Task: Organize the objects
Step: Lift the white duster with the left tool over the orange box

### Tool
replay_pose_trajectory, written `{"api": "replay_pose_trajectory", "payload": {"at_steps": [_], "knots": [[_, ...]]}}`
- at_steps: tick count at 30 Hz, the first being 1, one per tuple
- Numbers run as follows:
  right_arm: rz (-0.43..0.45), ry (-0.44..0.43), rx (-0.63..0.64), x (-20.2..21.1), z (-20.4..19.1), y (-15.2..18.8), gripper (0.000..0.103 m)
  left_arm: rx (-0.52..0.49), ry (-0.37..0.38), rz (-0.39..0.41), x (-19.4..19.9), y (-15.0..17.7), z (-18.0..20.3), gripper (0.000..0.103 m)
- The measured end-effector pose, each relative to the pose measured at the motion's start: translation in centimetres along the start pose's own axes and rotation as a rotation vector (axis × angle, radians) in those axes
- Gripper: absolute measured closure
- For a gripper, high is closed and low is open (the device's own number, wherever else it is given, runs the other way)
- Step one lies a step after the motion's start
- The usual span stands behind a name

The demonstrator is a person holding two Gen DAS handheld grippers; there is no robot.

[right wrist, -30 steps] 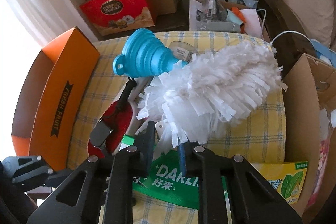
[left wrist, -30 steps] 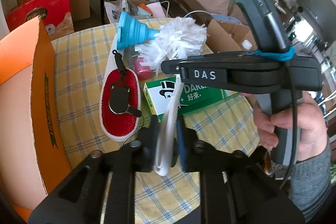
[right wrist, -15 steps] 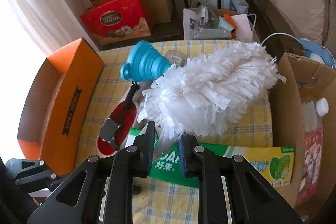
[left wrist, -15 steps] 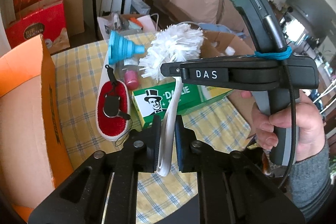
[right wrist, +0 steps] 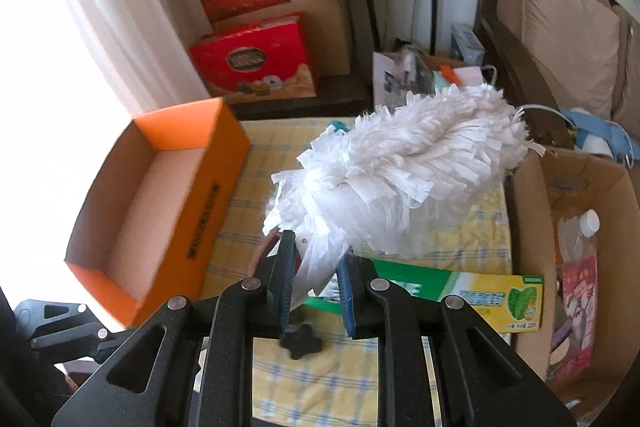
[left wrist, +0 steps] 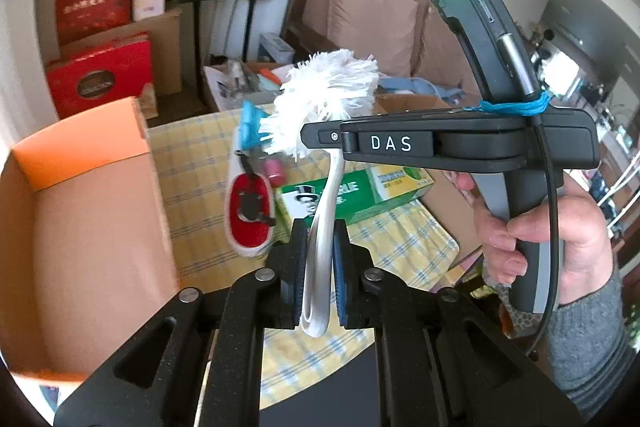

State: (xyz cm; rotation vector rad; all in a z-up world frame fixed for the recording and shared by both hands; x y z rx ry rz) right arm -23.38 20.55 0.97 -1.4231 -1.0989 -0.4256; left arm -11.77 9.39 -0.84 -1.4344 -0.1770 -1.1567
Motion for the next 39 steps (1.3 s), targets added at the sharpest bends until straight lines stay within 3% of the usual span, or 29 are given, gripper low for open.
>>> {"api": "replay_pose_trajectory", "payload": {"at_steps": [21, 33, 39], "knots": [[-0.025, -0.13, 0.182, -4.5, -16.2, -1.2, 0.085, 0.13, -0.152, 0.03, 9.2, 3.9, -11.3, 0.092], [-0.099, -0.147, 0.205, -10.3, -21.5, -0.8, 0.085, 0.278, -0.118, -0.017, 9.6, 8.1, -19.0, 0.091], [-0.137, -0.135, 0.202, -12.9, -22.4, -0.2, 0.085, 0.274, -0.154, -0.072, 8.4, 9.3, -20.6, 0.091]]}}
Point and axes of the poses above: each gripper's, at about its wrist camera, not at the fingertips, and x roughly against the way its jaws point, z to its right, y to its underside, the point moved 2 cm from there along -x, roughly the way its jaws point, and after that the axes turned 3 degrees about -x, right-handed, at the moved point
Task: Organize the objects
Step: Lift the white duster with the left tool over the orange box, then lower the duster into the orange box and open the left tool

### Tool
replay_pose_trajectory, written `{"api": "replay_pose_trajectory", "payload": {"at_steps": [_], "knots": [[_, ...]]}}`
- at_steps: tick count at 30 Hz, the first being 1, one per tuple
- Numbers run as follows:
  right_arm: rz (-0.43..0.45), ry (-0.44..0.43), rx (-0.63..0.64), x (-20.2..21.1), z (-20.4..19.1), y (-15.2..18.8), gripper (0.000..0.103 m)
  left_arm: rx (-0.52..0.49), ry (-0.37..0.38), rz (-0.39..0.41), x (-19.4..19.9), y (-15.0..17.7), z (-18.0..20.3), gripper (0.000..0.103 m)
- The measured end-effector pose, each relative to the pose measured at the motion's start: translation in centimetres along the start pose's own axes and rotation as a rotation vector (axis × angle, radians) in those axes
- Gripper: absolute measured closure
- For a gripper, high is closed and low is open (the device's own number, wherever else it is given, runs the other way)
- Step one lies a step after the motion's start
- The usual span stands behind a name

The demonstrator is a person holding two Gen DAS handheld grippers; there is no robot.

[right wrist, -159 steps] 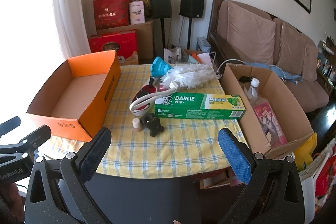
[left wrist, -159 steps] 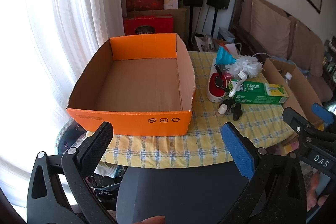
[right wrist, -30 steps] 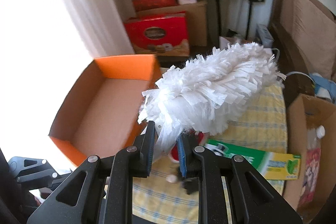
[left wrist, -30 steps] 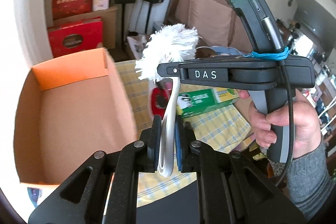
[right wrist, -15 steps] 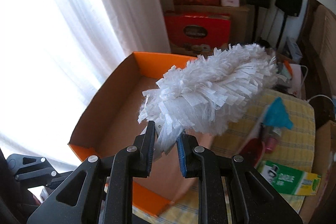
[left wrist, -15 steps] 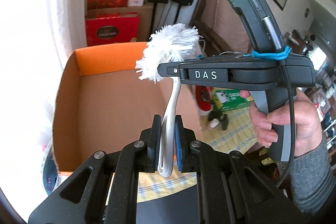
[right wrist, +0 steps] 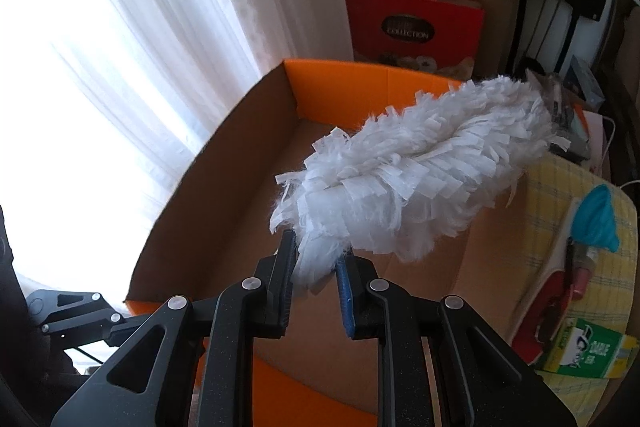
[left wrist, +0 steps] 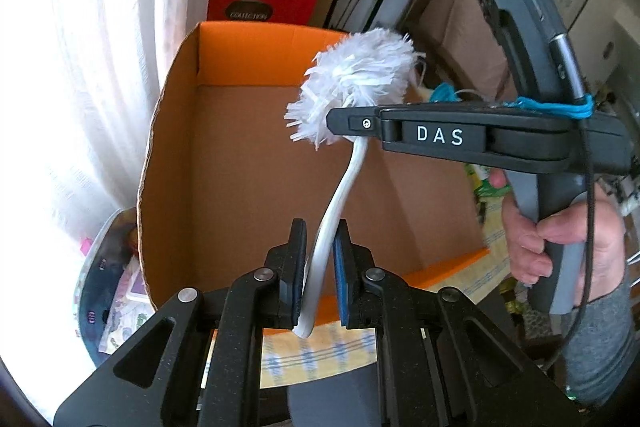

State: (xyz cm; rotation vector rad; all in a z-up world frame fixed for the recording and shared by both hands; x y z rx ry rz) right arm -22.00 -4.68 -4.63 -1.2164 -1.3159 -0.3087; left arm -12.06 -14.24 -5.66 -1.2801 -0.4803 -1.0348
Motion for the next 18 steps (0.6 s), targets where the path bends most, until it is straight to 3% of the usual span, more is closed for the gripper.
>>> {"api": "replay_pose_trajectory", "payload": {"at_steps": [11, 18], "knots": [[-0.055, -0.003, -0.014, -3.6, -0.4, 0.5, 0.089, -0.011, -0.123, -0.076, -1.9, 1.8, -2.0, 0.09], [-0.062, 0.001, -0.017, -3.9, -0.1, 0.4, 0.088, -0.003, -0.116, -0.079, -1.6, 2.6, -2.2, 0.087]]}}
Point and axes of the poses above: each gripper's, at about its wrist camera, not at the fingertips, and x roughly against the way its jaws point, z to its right, y to its underside, the point moved 2 cm from there along -x, roughly the way its jaws point, and after that the axes turned 3 degrees about -x, right-handed, at the moved point
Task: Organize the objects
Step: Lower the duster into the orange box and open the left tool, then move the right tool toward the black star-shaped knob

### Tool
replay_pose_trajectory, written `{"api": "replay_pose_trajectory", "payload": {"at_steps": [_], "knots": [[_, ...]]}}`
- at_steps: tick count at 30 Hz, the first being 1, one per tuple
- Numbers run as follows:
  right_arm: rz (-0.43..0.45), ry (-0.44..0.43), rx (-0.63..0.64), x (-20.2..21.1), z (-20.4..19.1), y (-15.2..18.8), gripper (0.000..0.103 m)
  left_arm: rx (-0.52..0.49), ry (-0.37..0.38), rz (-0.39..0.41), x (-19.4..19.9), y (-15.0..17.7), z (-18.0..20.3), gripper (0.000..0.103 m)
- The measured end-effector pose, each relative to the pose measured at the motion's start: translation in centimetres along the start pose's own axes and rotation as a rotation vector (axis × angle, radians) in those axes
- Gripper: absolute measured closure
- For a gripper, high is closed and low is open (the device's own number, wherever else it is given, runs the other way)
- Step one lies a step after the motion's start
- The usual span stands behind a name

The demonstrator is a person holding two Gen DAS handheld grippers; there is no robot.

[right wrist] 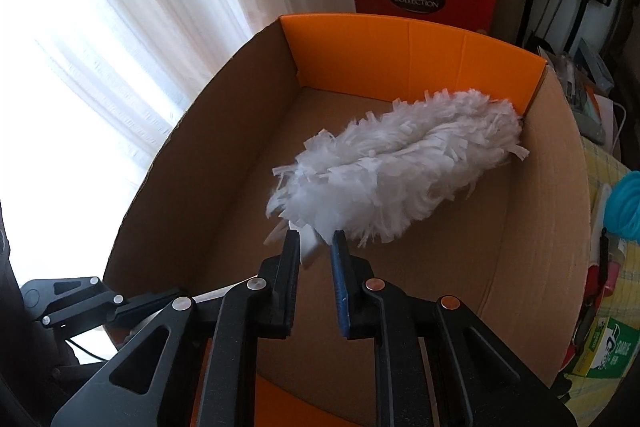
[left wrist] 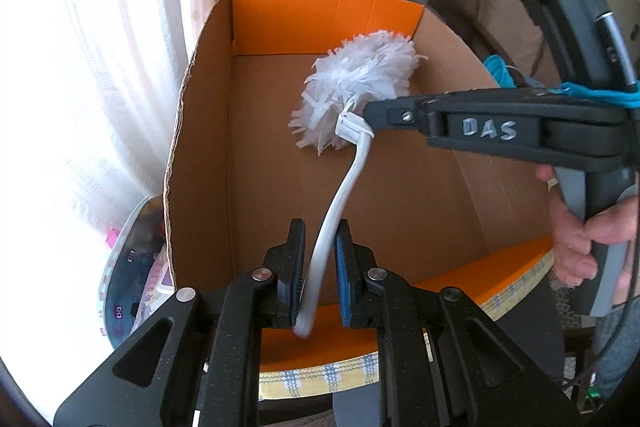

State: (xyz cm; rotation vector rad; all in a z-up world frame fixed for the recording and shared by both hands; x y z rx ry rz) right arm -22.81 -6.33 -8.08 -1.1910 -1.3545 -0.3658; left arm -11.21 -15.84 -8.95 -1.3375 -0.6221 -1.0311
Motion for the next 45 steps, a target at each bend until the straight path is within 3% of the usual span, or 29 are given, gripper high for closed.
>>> {"api": "replay_pose_trajectory", "payload": {"at_steps": [4, 8, 12, 14, 19, 21, 28, 45], "knots": [[0.031, 0.004, 0.018, 1.6, 0.0, 0.1, 0.088, 0.016, -0.001, 0.019, -0.3, -1.7, 0.2, 0.069], [0.066, 0.014, 0.044, 3.8, -0.1, 0.6, 0.075, 0.044, -0.034, 0.058, 0.7, -2.1, -0.1, 0.043], [0.115, 0.019, 0.054, 6.4, 0.2, 1.4, 0.064, 0.082, -0.008, 0.099, 2.3, -2.0, -0.2, 0.031], [0.136, 0.027, 0.048, 7.7, 0.6, 1.9, 0.047, 0.087, -0.002, 0.116, 2.9, -1.9, 0.0, 0.026], [0.18, 0.084, 0.055, 10.5, 2.0, 3.3, 0.03, 0.082, 0.025, 0.135, 3.7, -2.1, 1.5, 0.02], [0.195, 0.099, 0.051, 11.5, 2.7, 4.0, 0.024, 0.073, 0.015, 0.141, 3.7, -2.6, 2.4, 0.008], [0.231, 0.156, -0.006, 15.0, 6.4, 7.0, 0.015, 0.034, 0.013, 0.192, 5.6, -2.3, 5.9, 0.003], [0.248, 0.246, -0.158, 19.2, 14.5, 12.9, 0.015, -0.071, 0.06, 0.223, 5.5, -2.2, 14.5, 0.001]]}}
Point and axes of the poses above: each gripper's, at about its wrist camera, not at the fingertips, and x roughly against the way its jaws point, z to its right, y to its underside, the point moved 2 cm from there along -x, roughly the way its jaws point, and after that the axes turned 3 degrees about -x, right-handed, at the moved point
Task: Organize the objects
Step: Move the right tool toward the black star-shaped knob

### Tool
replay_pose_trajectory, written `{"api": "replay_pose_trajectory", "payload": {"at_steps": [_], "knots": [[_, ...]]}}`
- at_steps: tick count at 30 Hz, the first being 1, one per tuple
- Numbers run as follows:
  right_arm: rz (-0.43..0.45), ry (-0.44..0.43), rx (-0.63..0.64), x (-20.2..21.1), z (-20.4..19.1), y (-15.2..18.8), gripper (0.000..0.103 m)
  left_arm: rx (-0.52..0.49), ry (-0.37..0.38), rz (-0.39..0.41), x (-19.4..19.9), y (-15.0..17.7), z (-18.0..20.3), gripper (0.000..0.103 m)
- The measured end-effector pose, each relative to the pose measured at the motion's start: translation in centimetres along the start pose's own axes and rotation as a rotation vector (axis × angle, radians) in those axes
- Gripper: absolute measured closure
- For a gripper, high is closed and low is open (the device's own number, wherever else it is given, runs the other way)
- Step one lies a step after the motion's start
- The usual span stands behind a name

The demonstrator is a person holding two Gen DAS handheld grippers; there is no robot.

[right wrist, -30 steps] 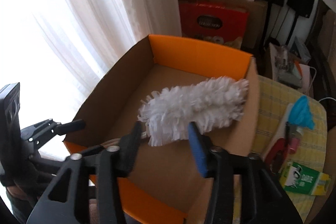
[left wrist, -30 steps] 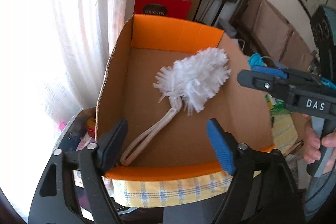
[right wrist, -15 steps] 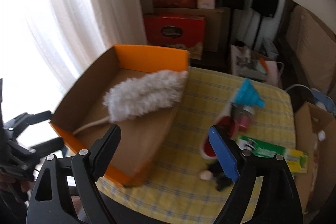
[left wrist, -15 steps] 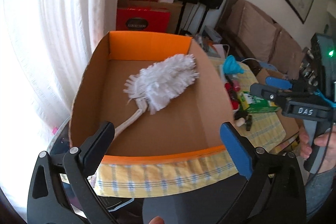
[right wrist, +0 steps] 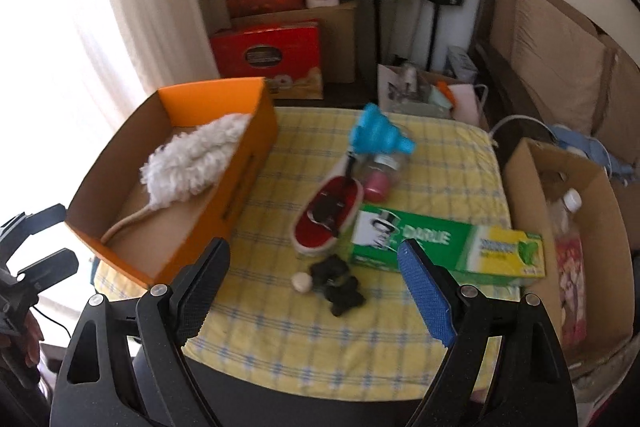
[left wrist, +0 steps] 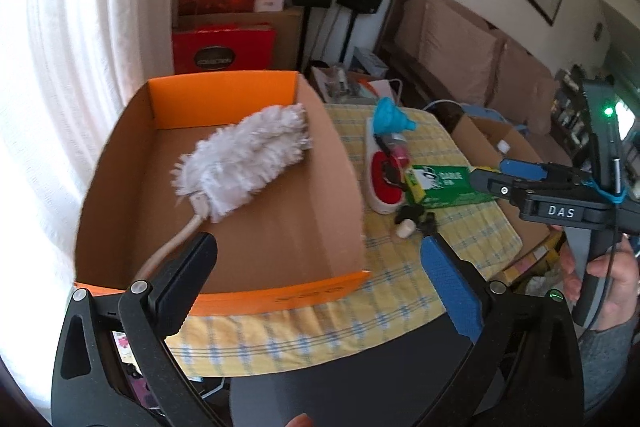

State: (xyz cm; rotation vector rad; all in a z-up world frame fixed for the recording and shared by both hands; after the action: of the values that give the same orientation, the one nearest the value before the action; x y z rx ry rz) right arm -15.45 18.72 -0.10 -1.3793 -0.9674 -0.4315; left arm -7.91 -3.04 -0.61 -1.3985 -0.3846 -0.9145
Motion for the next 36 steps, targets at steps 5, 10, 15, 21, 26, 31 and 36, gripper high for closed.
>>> {"api": "replay_pose_trajectory", "payload": {"at_steps": [5, 10, 15, 21, 26, 31, 36], "knots": [[0.004, 0.02, -0.031, 0.3, 1.9, 1.5, 0.015, -0.015, 0.026, -0.001, -0.9, 0.8, 2.2, 0.001], [0.018, 0.029, -0.043, 0.5, 3.3, 3.3, 0.015, -0.027, 0.06, 0.013, -1.7, 2.2, 4.4, 0.001], [0.026, 0.052, 0.002, -0.1, 3.5, 5.0, 0.017, -0.024, 0.099, 0.006, -2.4, 3.7, 5.9, 0.001], [-0.004, 0.04, 0.014, -1.8, 3.6, 6.8, 0.019, -0.038, 0.099, 0.022, -2.3, 4.8, 6.9, 0.001], [-0.005, 0.029, -0.004, -2.3, 4.0, 7.5, 0.02, -0.047, 0.11, 0.033, -2.3, 5.8, 7.7, 0.001], [0.006, 0.025, -0.004, -2.9, 4.0, 7.5, 0.029, -0.066, 0.107, 0.011, -3.3, 6.8, 8.3, 0.001], [-0.012, 0.014, 0.01, -4.5, 4.0, 7.3, 0.04, -0.054, 0.12, -0.005, -4.0, 7.2, 8.2, 0.001]]}}
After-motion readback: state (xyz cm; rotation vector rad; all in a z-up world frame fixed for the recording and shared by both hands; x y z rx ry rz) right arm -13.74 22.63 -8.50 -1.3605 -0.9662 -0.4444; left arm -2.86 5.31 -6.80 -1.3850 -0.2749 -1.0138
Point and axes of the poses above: each gripper's, at about its wrist camera, not at the fingertips, and x roughly against the way its jaws point, z to its right, y to its underside, the point moved 2 cm from there along -x, roughly the way its jaws point, and after that the axes turned 3 degrees about -x, right-handed, at the moved point
